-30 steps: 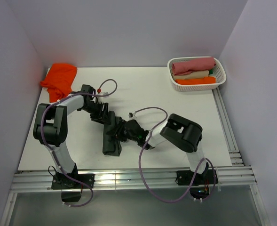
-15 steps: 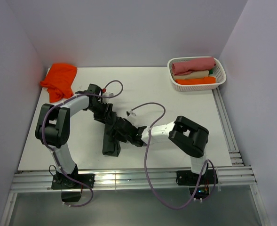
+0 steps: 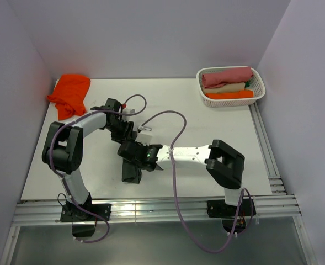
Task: Roll the t-shirts
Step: Roll the tshirt
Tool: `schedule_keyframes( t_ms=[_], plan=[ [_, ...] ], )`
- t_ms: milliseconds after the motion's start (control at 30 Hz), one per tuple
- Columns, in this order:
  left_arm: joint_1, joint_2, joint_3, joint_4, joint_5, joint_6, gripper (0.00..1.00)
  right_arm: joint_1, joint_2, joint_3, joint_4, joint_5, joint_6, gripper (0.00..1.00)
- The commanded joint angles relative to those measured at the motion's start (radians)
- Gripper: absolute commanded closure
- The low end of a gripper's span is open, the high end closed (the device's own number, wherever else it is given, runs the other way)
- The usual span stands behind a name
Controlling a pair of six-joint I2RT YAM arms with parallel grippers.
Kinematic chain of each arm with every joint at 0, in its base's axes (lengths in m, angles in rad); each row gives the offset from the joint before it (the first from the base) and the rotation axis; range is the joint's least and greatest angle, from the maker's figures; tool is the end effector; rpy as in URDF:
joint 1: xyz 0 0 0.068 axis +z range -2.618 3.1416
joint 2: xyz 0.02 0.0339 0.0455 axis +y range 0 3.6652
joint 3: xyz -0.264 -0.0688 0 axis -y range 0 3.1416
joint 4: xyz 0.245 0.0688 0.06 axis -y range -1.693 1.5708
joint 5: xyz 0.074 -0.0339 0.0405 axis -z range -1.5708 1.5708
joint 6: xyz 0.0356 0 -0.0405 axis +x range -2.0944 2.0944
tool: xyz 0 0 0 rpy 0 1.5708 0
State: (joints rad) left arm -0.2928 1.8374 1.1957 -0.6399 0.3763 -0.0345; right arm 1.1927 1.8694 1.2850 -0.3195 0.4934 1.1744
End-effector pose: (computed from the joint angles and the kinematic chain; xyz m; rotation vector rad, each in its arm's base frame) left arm 0.3335 -0.1142 0.1669 0.4466 2.8238 -0.6047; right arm 0.1634 0.3658 0.1979 0.1868 2.3943 0.5398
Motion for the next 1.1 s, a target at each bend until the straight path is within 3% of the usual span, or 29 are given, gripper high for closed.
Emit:
schedule_keyframes(
  t_ms=[0, 367, 733, 1067],
  plan=[
    [-0.009, -0.01, 0.016, 0.009, -0.086, 0.007, 0.47, 0.021, 0.023, 0.118, -0.134, 0.103, -0.048, 0.49],
    [-0.025, -0.006, 0.033, 0.002, -0.086, -0.002, 0.47, 0.035, 0.143, 0.258, -0.153, 0.085, -0.111, 0.55],
    [-0.037, -0.006, 0.047, -0.007, -0.083, -0.004, 0.44, 0.039, 0.163, 0.171, -0.113, 0.027, -0.07, 0.55],
    [-0.037, -0.013, 0.1, -0.037, -0.04, 0.004, 0.33, 0.057, 0.201, 0.145, -0.141, -0.015, -0.038, 0.52]
  ],
)
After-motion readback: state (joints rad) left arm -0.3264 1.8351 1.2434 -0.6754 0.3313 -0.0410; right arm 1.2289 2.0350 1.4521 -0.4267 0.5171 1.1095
